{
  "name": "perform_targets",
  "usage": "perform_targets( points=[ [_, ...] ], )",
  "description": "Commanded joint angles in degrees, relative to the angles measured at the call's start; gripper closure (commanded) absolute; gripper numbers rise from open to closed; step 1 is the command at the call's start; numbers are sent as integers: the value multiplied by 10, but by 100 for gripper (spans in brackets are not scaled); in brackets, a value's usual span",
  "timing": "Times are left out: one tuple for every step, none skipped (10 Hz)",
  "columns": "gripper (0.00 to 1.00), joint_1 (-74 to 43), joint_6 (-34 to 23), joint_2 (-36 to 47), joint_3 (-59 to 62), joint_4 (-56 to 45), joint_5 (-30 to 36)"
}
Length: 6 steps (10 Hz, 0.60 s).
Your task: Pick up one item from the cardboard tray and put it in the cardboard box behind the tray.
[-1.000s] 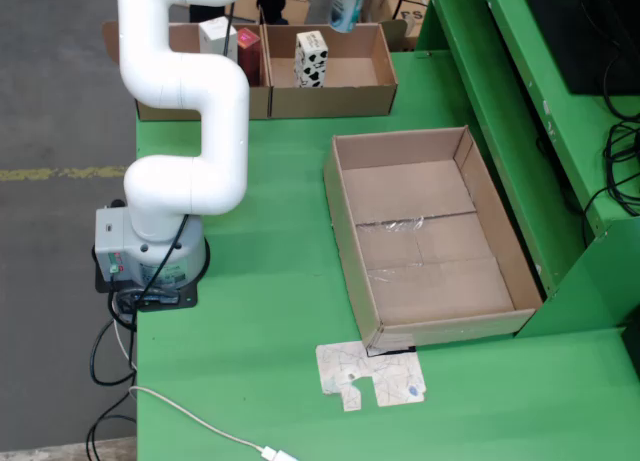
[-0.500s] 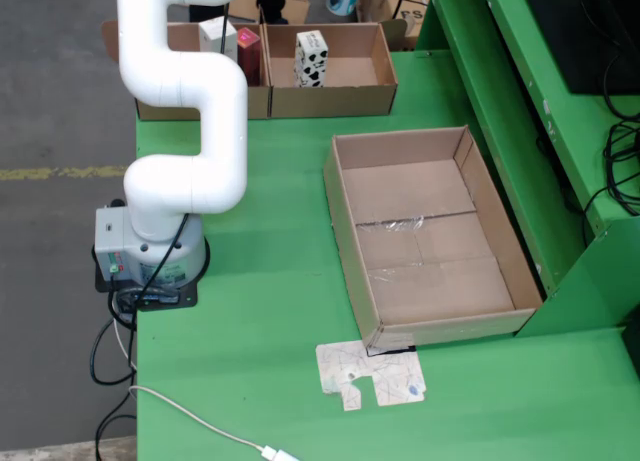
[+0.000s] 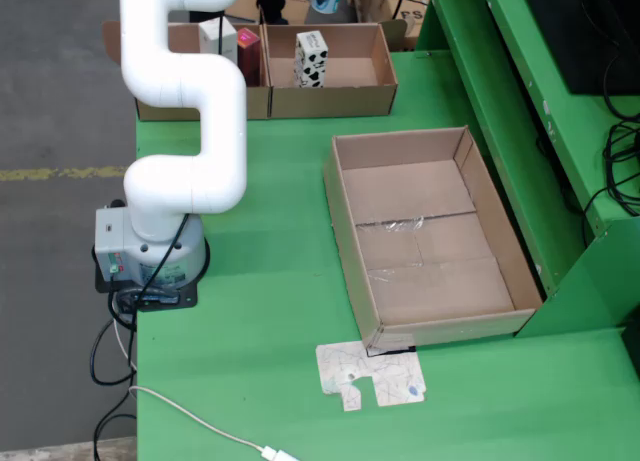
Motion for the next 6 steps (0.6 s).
perform_targets(
  points=[
    [100,2,-118,10,14,280,233],
    [100,14,-114,12,14,270,212],
    [100,16,-116,12,14,275,222],
    [100,25,-113,15,14,262,196],
    [100,15,-120,10,14,289,254],
    [100,40,-86,16,14,222,122]
  ],
)
